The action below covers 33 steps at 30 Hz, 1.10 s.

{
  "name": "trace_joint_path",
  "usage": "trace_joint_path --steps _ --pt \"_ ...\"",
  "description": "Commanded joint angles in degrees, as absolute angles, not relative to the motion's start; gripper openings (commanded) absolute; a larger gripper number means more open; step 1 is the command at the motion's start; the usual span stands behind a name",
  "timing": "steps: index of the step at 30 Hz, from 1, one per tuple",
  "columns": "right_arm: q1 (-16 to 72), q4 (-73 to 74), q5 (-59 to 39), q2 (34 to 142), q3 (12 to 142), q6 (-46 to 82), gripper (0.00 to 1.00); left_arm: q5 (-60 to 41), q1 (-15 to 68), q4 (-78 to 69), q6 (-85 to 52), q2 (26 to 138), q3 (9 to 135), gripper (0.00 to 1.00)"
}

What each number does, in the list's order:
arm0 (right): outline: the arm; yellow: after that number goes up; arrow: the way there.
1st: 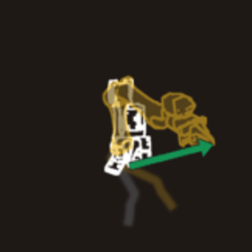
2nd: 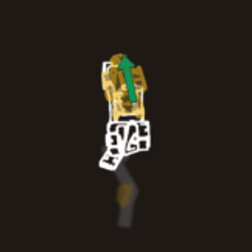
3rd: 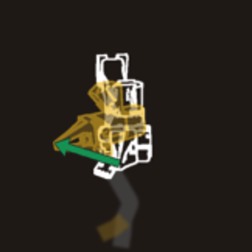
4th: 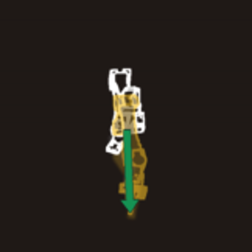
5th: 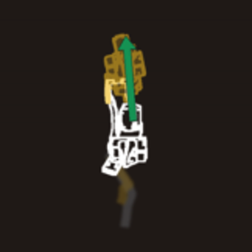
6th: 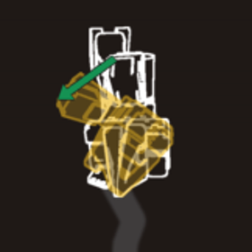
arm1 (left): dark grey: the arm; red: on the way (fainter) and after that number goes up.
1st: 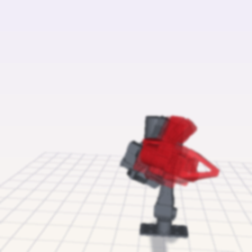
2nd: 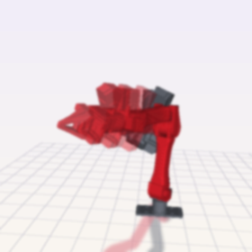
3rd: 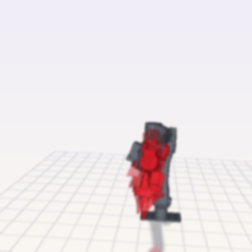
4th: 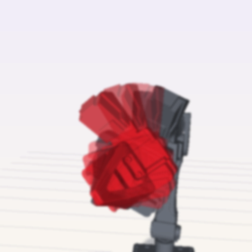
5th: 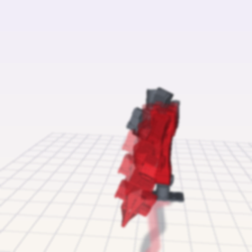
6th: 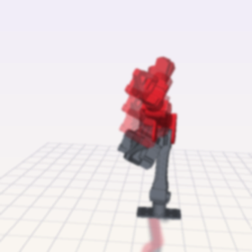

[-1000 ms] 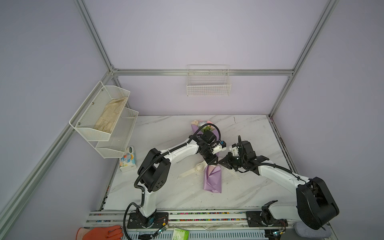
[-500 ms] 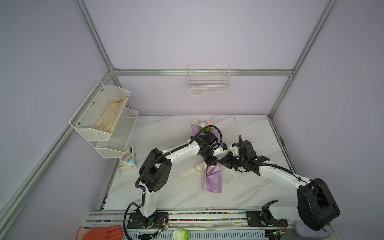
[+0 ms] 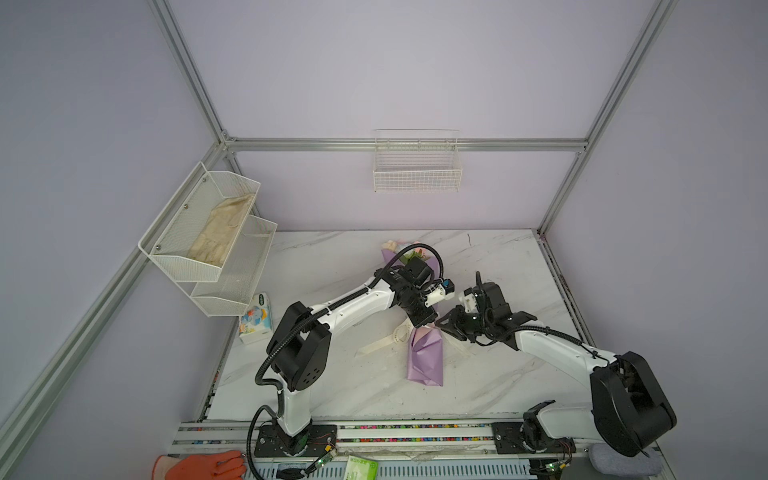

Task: Tie the bouquet of fake flowers

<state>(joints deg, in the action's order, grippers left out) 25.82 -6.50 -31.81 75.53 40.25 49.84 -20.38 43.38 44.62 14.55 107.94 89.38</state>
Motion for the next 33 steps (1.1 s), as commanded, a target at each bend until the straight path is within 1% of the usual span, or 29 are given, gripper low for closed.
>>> trace_joint_path --steps 1,3,6,11,16,25,29,31,33 --pt "25.55 -7.42 -28.85 70.54 40.66 53.66 0.40 -21.91 42.79 43.52 14.28 106.22 91.34 0.02" --pt "25.14 -7.27 -28.34 68.86 39.97 55.35 0.42 -22.03 42.72 43.25 14.19 106.32 91.51 0.02" --pt "25.09 -5.37 -28.60 67.23 38.77 57.84 0.43 -22.36 42.56 43.27 14.24 106.34 91.46 0.02" --pt "25.14 8.78 -32.00 66.91 34.04 67.80 0.43 -23.04 42.63 43.08 14.19 106.52 91.23 0.03" --pt "25.19 19.22 -31.78 68.16 30.83 74.53 0.43 -23.68 42.58 42.90 14.15 106.42 90.84 0.03" --pt "25.14 26.40 -32.78 72.35 31.48 77.37 0.43 -24.35 42.58 42.70 14.11 106.79 90.70 0.04" --pt "25.41 26.02 -33.88 74.06 32.13 76.71 0.38 -24.36 42.63 42.25 13.91 106.79 90.79 0.04" --pt "25.57 26.03 -34.53 74.60 31.99 76.47 0.32 -24.10 42.63 42.19 13.89 106.79 90.96 0.05" --pt "25.60 26.64 -34.72 74.49 31.82 76.40 0.28 -23.94 42.63 41.90 13.72 106.86 91.05 0.05"
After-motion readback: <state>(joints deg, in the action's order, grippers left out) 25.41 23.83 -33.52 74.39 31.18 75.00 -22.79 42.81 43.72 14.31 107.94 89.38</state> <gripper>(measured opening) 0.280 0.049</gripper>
